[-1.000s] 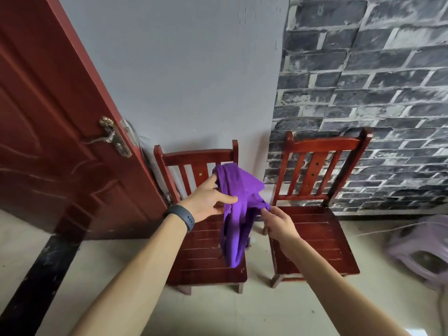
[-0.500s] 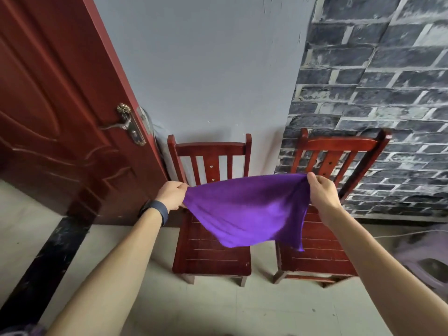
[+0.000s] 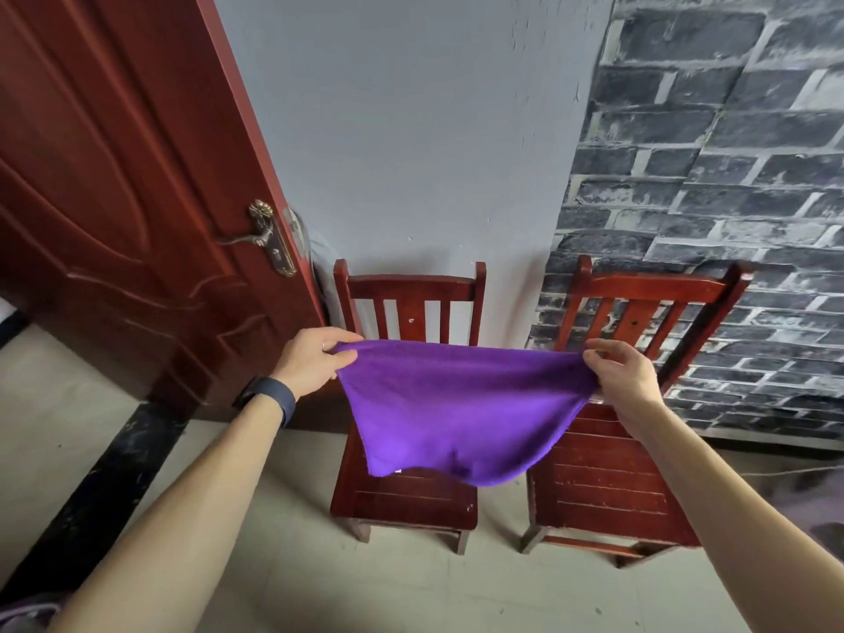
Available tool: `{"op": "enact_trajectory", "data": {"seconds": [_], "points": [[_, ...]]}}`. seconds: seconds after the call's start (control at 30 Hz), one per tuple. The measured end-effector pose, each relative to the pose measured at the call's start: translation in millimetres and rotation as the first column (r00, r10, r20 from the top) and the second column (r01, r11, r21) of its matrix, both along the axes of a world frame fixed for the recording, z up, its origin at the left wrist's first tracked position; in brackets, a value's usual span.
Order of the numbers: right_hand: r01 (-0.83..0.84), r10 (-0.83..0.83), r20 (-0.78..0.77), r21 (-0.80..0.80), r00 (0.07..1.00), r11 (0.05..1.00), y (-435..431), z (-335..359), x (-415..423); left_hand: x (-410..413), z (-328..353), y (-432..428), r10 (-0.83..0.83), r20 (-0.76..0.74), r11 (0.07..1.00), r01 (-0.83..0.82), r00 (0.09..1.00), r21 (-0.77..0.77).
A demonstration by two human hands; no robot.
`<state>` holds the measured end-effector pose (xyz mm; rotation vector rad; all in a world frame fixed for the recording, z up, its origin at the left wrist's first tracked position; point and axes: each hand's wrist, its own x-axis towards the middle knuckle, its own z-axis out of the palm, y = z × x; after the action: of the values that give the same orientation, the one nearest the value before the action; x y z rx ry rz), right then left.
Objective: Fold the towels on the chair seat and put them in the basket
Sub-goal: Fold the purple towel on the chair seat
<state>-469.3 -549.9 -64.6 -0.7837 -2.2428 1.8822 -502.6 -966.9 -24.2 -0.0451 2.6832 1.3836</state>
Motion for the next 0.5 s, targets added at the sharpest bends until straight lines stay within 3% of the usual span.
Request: {"op": "enact_trajectory", "data": {"seconds": [0.07, 0.13, 0.23, 0.4, 0.47, 0.5], "points": [[-0.004, 0.008, -0.028, 0.122, 1.000, 0.993, -2, 5, 0, 6, -1, 6, 0.020, -0.088, 0.982, -0.036, 0.996, -0.184], [-0.044, 0.056, -0.073, 0.161, 0.996, 0.986, -3, 10, -2, 16, -1, 13, 0.064, -0.139, 0.971, -0.094, 0.988, -0.220], [-0.226, 0.237, -0.045, 0.172, 0.971, 0.959, -1, 18, 2, 25, -4, 16, 0.139, -0.107, 0.980, -0.152, 0.985, -0.126], [-0.324, 0.359, 0.055, 0.571, 0.932, 0.754, 2, 8, 16, 47, -11, 18, 0.154, 0.081, 0.975, -0.164, 0.985, 0.151], [-0.333, 0.373, 0.072, 0.625, 0.925, 0.706, 0, -5, 22, 59, -21, 18, 0.079, 0.167, 0.991, -0.096, 0.983, 0.096], [-0.350, 0.377, 0.102, 0.643, 0.921, 0.681, 0, -14, 26, 65, -30, 16, 0.062, 0.181, 0.998, -0.063, 0.981, -0.004]]}}
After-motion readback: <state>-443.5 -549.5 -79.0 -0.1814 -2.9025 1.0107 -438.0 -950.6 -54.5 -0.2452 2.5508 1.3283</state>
